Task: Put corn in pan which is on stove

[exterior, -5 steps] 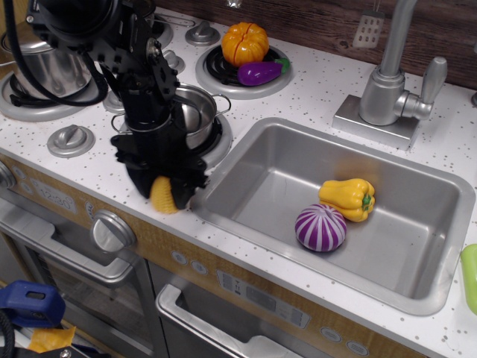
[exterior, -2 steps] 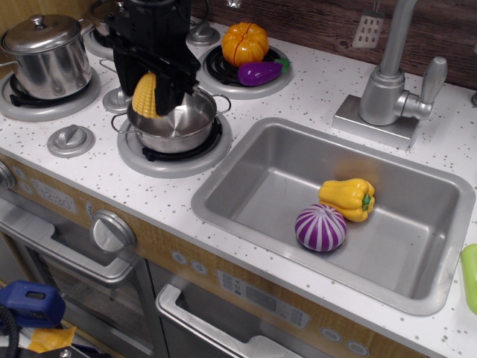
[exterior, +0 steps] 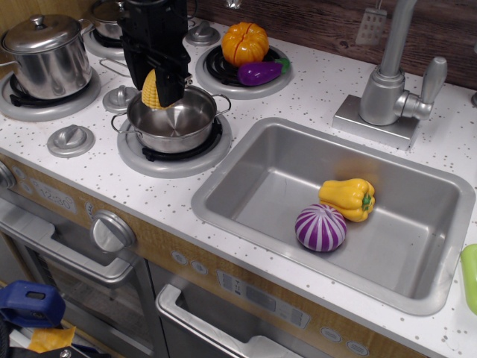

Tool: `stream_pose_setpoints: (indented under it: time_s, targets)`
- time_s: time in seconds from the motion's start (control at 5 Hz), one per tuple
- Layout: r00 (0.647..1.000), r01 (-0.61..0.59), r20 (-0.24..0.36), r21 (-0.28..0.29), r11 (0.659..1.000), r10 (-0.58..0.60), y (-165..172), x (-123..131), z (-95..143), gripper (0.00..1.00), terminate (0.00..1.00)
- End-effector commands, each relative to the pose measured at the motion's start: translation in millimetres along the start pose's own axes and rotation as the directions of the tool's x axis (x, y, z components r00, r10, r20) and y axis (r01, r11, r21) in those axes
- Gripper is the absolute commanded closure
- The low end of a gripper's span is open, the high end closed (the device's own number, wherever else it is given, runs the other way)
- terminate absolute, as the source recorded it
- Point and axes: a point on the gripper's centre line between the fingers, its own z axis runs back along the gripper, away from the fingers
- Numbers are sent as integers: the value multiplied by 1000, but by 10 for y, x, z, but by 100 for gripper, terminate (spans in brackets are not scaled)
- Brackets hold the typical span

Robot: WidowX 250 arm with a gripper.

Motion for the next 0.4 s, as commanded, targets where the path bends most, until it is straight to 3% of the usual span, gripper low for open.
stream_pose_setpoints:
  time_s: [0.0, 0.2]
  targets:
    - [998, 1, 64, -4, 1000, 0, 65, 18, -49, 0, 0]
    - [995, 18, 96, -14, 1000, -16, 66, 25, -105, 0, 0]
